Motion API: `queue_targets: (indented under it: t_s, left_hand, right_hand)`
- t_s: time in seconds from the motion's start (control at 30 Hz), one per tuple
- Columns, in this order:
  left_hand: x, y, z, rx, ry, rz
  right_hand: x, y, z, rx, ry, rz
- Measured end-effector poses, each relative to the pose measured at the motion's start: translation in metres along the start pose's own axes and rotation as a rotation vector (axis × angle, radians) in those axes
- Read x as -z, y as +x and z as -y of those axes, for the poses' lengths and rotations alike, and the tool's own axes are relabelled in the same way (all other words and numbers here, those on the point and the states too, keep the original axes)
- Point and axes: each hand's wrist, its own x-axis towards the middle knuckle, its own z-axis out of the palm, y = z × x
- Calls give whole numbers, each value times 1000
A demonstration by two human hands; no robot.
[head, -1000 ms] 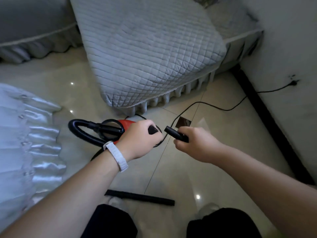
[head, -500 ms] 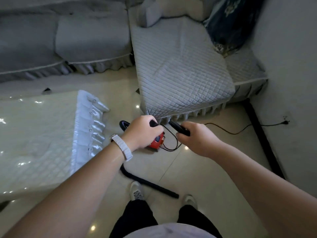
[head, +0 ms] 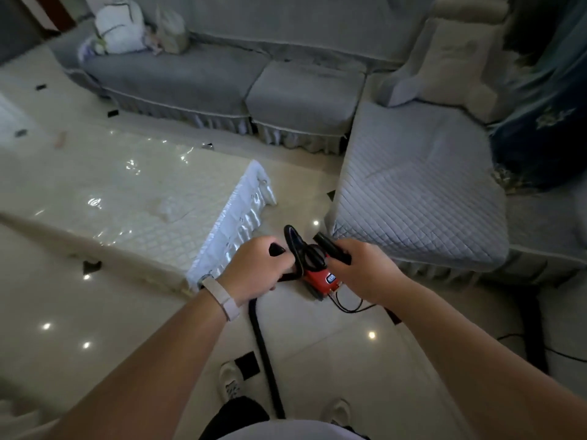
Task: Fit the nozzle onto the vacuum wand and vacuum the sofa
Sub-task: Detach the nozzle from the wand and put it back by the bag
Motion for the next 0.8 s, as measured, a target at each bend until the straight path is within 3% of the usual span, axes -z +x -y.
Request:
queue_targets:
  t_s: [0.27,0.8]
  left_hand:
    - [90,-25,64,44,-60,-127]
    - [368,-66,264,84,-130,-249]
  right_hand:
    - [-64,15,91,30,-72,34]
    - [-287,87,352,141,-186,100]
